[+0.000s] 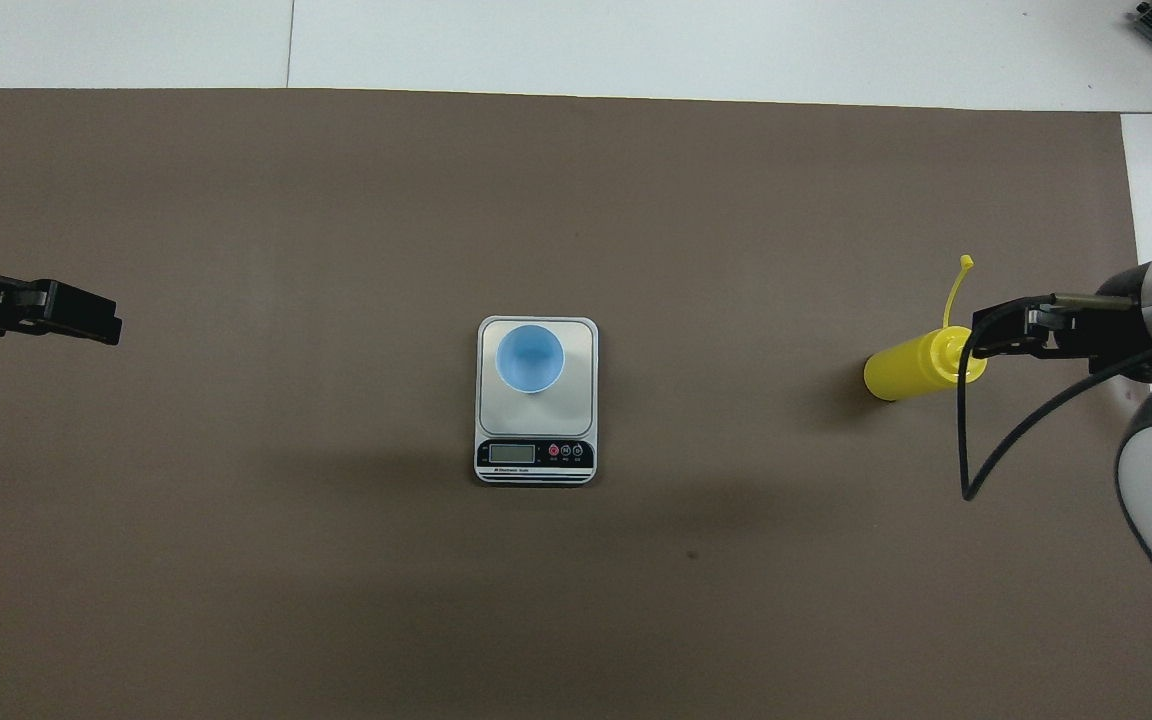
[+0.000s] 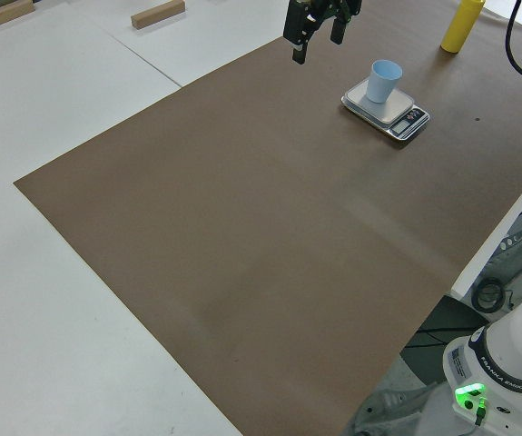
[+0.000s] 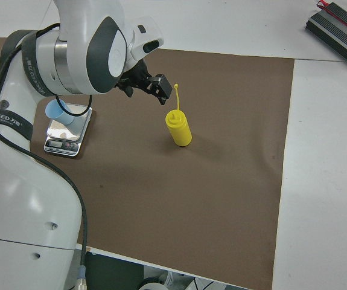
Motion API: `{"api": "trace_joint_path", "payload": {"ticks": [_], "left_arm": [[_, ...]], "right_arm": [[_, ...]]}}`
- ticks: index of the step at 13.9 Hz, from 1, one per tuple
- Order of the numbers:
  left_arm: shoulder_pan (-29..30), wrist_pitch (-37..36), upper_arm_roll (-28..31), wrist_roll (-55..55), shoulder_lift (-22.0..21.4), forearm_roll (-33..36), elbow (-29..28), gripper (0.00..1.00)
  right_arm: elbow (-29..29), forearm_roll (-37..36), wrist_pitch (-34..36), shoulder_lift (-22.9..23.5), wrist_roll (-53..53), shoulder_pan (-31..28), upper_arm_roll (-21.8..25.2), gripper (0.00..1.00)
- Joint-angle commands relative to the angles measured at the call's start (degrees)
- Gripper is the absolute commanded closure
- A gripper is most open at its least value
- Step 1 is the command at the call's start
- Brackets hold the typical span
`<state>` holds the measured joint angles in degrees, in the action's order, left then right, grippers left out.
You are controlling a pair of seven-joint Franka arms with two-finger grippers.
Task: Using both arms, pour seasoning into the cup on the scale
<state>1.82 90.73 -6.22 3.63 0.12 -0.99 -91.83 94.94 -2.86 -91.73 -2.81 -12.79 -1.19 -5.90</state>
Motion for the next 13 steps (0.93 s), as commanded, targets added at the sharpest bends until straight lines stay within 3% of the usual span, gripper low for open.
{"api": "trace_joint_path", "payload": {"ticks": [1,13], "left_arm": [[0.7,-0.2,-0.4,0.8,-1.2,0.5,-1.1,0.00],[0.8,0.0,-0.3,4.9,-1.4,0.5,-1.8,0.00]], "right_arm": [[-2.9,-1.3,2.8,2.4,-0.8,1.9,0.0,0.00],[-2.3,-0.2,1.9,1.9,-0.1,1.2,-0.1,0.00]]}}
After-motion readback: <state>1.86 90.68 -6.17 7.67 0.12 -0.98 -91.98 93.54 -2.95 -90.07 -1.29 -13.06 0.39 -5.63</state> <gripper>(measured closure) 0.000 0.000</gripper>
